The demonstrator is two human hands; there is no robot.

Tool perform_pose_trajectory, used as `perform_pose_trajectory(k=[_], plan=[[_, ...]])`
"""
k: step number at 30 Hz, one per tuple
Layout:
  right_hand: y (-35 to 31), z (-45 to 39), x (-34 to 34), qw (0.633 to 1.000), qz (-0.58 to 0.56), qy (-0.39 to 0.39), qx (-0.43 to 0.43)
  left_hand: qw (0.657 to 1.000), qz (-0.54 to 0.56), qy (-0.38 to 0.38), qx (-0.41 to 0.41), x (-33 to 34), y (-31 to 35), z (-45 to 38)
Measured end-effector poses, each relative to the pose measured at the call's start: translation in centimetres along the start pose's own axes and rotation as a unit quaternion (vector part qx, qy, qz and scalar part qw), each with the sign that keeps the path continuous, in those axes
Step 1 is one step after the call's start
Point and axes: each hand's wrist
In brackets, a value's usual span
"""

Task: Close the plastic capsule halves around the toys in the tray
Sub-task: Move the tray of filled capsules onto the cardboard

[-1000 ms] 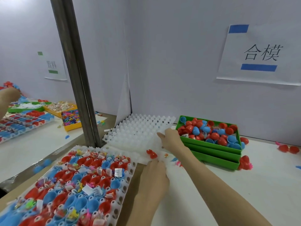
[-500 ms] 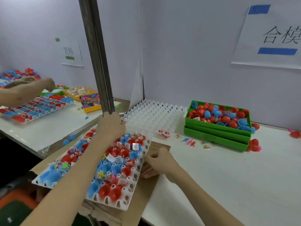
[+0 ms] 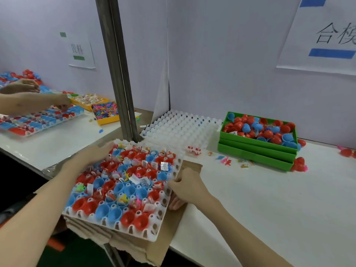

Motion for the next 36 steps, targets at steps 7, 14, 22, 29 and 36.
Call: perform_pose_trajectory(k=[7,14,22,29,36], plan=[[2.8,3.8,-4.2,0.997,0.034,0.063,0.009,0.996,0.058,-0.043,0.042,1.3,0.4,1.9],[7.6,10.9,-9.2,0.997,-0.006,0.062,0.033,0.985,0.033,-0.052,0.160,4.7,3.4,6.4],[14.7,21.0,-17.0,0.980,-0.018,0.172,0.099,0.936,0.119,-0.209,0.256,12.5,12.3,13.9],[20.4,26.4,-20.9,0.960,0.034,0.233,0.149,0.918,0.147,-0.234,0.284,20.9,17.3,15.9],[23.2,27.4,-22.8,0.954,0.056,0.241,0.171,0.916,0.163,-0.233,0.284,25.8,18.4,15.6]])
Point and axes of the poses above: each hand's wrist, its own z-axis away from the middle knuckle, its own x-axis out of the palm, y = z × x, and after that the axes turned 10 degrees about -y, right-handed
